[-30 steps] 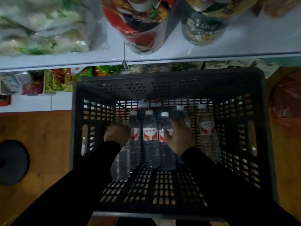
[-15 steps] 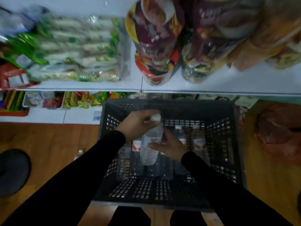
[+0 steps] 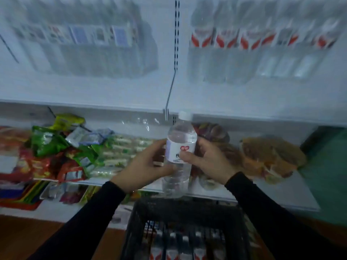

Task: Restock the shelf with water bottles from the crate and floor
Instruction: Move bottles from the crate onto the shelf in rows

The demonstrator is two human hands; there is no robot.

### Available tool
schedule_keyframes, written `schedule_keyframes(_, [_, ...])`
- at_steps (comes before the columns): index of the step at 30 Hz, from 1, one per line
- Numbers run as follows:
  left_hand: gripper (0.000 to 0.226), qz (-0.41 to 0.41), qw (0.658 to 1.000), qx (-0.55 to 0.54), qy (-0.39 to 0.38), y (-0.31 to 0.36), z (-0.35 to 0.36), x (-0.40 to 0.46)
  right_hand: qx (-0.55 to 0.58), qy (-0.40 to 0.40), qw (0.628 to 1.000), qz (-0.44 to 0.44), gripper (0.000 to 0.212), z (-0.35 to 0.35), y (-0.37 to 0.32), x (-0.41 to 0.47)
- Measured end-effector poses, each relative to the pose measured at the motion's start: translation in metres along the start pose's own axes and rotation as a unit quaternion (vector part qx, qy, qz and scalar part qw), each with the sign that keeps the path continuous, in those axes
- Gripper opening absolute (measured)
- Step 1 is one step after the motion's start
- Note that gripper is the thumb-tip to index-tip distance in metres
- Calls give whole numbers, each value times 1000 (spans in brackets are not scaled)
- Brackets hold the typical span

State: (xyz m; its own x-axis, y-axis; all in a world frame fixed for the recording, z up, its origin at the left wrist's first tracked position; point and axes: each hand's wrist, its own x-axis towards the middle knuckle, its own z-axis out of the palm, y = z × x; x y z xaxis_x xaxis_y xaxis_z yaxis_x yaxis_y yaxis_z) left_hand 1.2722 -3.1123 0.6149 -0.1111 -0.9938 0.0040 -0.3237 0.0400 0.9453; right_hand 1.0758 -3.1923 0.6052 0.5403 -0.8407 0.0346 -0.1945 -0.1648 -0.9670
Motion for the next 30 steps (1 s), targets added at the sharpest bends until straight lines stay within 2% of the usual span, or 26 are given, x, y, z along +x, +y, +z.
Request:
schedule_keyframes(3, [52,48,996,9,74,54,-27,2,-40,-5,997,-62,50,-7,-66,15])
schedule_keyframes(7, [52,75,985,43,150,103,-58,3,-72,-15,989,-130,19,-7,-131,32])
schedule_keyframes(9, [52,81,974,74,197,116,-73,4,-74,4,986,-151,12,-5,-149,43])
schedule_keyframes(12, [40,84,957,92,263,124,-101,2,-55,47,988,-139,39,0,-162,63])
schedule_keyframes(14, [34,85,940,97,315,125,-126,-1,-135,68,979,-137,47,3,-162,75])
schedule_keyframes(19, [46,57,892,166,415,114,-208,-11,-356,29,927,-114,62,26,-146,106])
schedule_keyframes(24, [54,14,844,204,496,93,-282,-18,-444,-2,893,-70,74,61,-136,145])
schedule_keyframes(30, [55,-20,825,205,526,63,-342,-14,-546,-17,838,-1,79,92,-132,176])
